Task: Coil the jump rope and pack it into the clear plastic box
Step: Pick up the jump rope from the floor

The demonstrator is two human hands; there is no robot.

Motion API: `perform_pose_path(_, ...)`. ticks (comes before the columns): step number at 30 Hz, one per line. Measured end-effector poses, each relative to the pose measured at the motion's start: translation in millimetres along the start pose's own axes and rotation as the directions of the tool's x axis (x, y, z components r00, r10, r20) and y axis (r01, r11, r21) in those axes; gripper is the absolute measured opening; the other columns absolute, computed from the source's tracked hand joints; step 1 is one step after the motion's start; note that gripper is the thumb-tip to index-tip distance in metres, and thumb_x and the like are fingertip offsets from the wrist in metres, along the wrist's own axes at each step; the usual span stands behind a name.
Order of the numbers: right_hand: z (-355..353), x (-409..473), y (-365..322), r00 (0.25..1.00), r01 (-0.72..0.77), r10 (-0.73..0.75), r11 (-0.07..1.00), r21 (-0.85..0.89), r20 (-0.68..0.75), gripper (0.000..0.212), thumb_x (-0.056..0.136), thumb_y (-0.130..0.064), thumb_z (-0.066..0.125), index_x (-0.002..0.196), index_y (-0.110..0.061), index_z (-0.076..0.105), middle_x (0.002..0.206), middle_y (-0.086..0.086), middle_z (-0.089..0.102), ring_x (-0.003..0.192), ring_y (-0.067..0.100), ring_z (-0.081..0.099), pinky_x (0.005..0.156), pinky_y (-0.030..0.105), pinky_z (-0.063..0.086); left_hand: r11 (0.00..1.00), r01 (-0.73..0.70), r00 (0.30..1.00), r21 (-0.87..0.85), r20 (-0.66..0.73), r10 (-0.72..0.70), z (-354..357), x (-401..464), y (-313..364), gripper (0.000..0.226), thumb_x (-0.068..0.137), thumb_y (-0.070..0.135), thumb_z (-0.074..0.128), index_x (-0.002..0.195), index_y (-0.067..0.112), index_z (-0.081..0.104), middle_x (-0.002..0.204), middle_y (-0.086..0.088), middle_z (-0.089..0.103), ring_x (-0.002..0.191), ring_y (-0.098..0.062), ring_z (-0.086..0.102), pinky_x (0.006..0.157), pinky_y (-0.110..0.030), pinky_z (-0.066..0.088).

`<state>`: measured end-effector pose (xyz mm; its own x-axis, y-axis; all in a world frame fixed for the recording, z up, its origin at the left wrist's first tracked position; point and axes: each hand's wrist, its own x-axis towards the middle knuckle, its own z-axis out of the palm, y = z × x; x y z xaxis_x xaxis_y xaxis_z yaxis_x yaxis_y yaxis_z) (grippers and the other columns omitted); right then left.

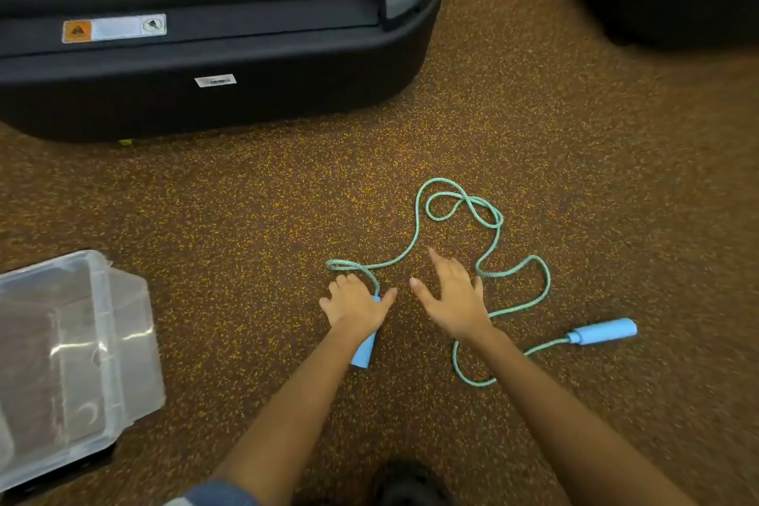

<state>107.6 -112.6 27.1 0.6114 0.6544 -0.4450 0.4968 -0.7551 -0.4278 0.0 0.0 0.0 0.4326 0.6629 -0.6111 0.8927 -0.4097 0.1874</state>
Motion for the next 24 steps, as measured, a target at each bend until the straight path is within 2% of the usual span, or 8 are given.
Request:
perform_pose_path(6, 1, -1, 8, 1.0, 0.018, -0.018, 1.0, -0.013, 0.0, 0.066, 0.097, -0.054, 0.037, 0.153, -0.026, 0.015, 0.159, -0.002, 0.024, 0.149, 0.018, 0.012, 0.117, 0.055, 0.005, 0.998, 0.028, 0.997, 0.048, 0.075, -0.032, 28, 2, 3, 0.073, 0.087, 0.054, 0.054, 0.136, 0.005, 0.032, 0.139, -0.011, 0.038, 0.131, -0.027, 0.037, 0.102, -0.044, 0.036)
perform_pose_path(9, -5, 2, 11, 1.0, -0.002, 0.002, 1.0, 0.002, -0.02, 0.067, 0.097, -0.053, 0.037, 0.153, -0.024, 0.015, 0.158, 0.0, 0.025, 0.148, 0.018, 0.014, 0.116, 0.056, 0.006, 0.994, 0.001, 0.996, -0.105, 0.084, 0.008, 25, 3, -3, 0.055, 0.092, 0.037, 0.054, 0.131, 0.003, 0.036, 0.135, -0.016, 0.044, 0.127, -0.031, 0.042, 0.1, -0.044, 0.038)
perform_pose_path(12, -12, 3, 6, 0.999, -0.014, 0.016, 0.999, 0.045, -0.048, 0.066, 0.097, -0.05, 0.04, 0.153, -0.023, 0.016, 0.158, 0.002, 0.026, 0.148, 0.019, 0.015, 0.116, 0.057, 0.006, 0.902, -0.01, 0.997, -0.432, 0.067, 0.044, 4, 4, -6, 0.041, 0.092, 0.024, 0.055, 0.118, -0.006, 0.044, 0.121, -0.026, 0.057, 0.112, -0.04, 0.055, 0.087, -0.039, 0.042)
perform_pose_path(16, -29, 2, -17, 0.996, 0.048, -0.044, 0.998, 0.052, -0.08, 0.065, 0.098, -0.043, 0.044, 0.153, -0.021, 0.017, 0.158, 0.004, 0.025, 0.148, 0.02, 0.015, 0.116, 0.057, 0.007, 0.742, 0.002, 1.0, -0.67, 0.004, 0.002, -40, -6, -10, 0.03, 0.093, 0.025, 0.051, 0.108, -0.001, 0.045, 0.109, -0.026, 0.061, 0.093, -0.039, 0.063, 0.077, -0.041, 0.051)
perform_pose_path(18, -39, 1, -34, 0.992, 0.082, -0.076, 0.995, 0.056, -0.096, 0.065, 0.098, -0.04, 0.045, 0.153, -0.021, 0.017, 0.157, 0.004, 0.026, 0.148, 0.02, 0.016, 0.116, 0.056, 0.008, 0.689, -0.009, 1.0, -0.725, -0.013, 0.0, -64, -16, -14, 0.024, 0.093, 0.024, 0.049, 0.106, 0.005, 0.041, 0.096, -0.021, 0.06, 0.069, -0.032, 0.062, 0.058, -0.036, 0.057)
perform_pose_path(20, -49, -3, -52, 0.989, 0.115, -0.108, 0.991, 0.065, -0.105, 0.064, 0.098, -0.037, 0.046, 0.153, -0.02, 0.017, 0.157, 0.004, 0.026, 0.147, 0.02, 0.016, 0.116, 0.056, 0.007, 0.681, -0.031, 0.999, -0.732, -0.042, 0.001, -86, -28, -19, 0.021, 0.094, 0.024, 0.048, 0.106, 0.008, 0.041, 0.085, -0.015, 0.055, 0.055, -0.021, 0.055, 0.038, -0.025, 0.049)
perform_pose_path(21, -54, -7, -63, 0.985, 0.139, -0.131, 0.988, 0.071, -0.11, 0.065, 0.098, -0.036, 0.047, 0.153, -0.02, 0.017, 0.157, 0.005, 0.026, 0.147, 0.02, 0.016, 0.116, 0.056, 0.007, 0.691, -0.054, 0.997, -0.721, -0.074, 0.0, -98, -35, -24, 0.02, 0.094, 0.026, 0.048, 0.102, 0.009, 0.041, 0.085, -0.015, 0.055, 0.056, -0.022, 0.055, 0.039, -0.026, 0.048)
perform_pose_path(24, -71, -21, -96, 0.972, 0.21, -0.198, 0.974, 0.09, -0.125, 0.066, 0.097, -0.034, 0.048, 0.153, -0.02, 0.017, 0.156, 0.005, 0.026, 0.147, 0.021, 0.018, 0.116, 0.057, 0.007, 0.72, -0.126, 0.983, -0.682, -0.182, 0.0, -131, -58, -36, 0.025, 0.093, 0.034, 0.049, 0.088, 0.011, 0.042, 0.084, -0.014, 0.057, 0.069, -0.03, 0.058, 0.061, -0.034, 0.049)
